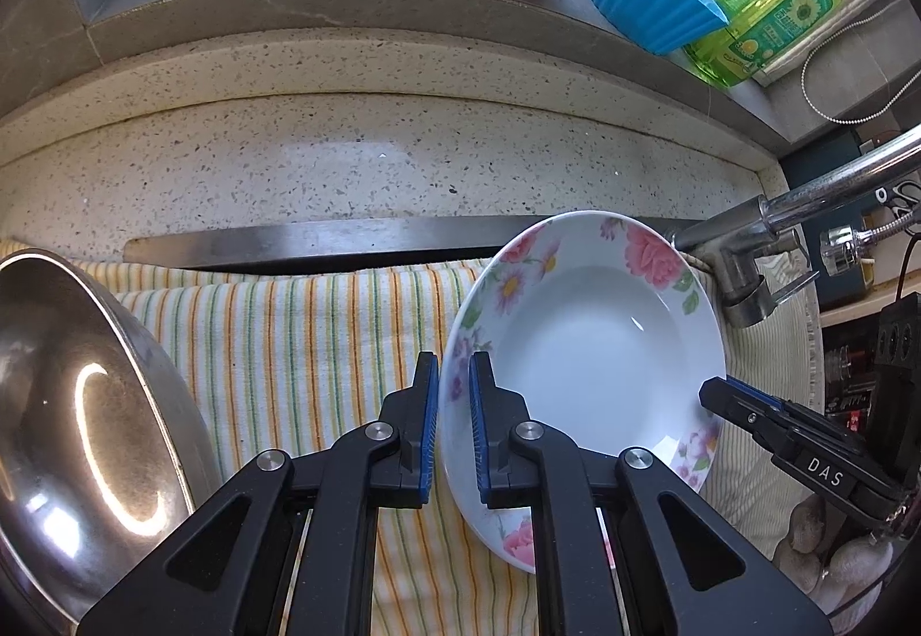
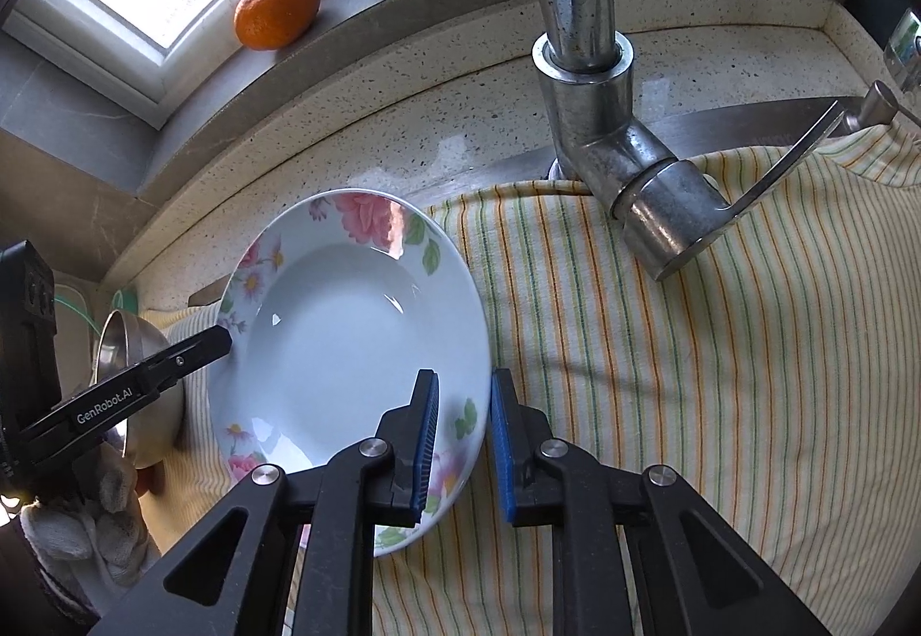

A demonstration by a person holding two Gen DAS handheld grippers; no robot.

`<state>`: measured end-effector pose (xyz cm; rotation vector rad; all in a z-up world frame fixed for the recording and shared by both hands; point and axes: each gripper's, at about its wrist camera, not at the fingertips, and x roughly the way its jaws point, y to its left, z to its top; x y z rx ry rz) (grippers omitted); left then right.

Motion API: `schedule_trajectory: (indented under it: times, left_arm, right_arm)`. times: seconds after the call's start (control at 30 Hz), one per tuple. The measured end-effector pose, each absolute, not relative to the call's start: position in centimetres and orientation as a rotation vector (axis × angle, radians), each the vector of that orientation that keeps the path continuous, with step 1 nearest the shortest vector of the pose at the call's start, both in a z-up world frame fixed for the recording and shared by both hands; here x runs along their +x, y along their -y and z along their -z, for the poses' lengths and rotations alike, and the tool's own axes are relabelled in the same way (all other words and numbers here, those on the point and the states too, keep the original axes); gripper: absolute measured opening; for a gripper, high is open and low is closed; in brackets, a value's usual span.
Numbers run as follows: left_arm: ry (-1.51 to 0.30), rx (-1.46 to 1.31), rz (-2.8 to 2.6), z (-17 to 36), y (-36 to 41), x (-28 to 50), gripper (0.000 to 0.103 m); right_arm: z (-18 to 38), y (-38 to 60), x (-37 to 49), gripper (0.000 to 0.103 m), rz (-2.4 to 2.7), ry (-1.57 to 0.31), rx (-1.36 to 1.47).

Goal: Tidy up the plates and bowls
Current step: 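Grasp the rim of the pink-flowered plate with the left gripper, then lift the pink-flowered plate and carry it toward the plate stack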

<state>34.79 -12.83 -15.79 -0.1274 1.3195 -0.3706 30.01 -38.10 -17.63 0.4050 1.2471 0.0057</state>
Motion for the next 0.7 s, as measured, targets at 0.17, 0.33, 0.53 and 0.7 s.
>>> schedule_trajectory:
  times: [0.17, 0.33, 0.53, 0.7]
  left_arm:
    - [-1.316, -0.134, 0.367, 15.4, 12.6, 34.4, 0.009]
    - [-1.312, -0.144, 0.366, 14.9, 12.0, 34.0, 0.009]
    - [-1.295, -0.168, 0.366, 13.5, 10.9, 33.2, 0.009]
    - [-1.272, -0.173, 0.365, 12.2, 10.1, 32.6, 0.009]
  right_arm:
    - [17.5, 38.2, 29.8, 0.016, -0.008, -1.248, 0.417]
    - [16.7, 37.7, 29.4, 0.015, -0.016, -1.243, 0.418]
    - [15.3, 36.9, 28.7, 0.015, -0.036, -1.227, 0.422]
    - [14.2, 35.9, 27.9, 0.015, -0.048, -1.216, 0.414]
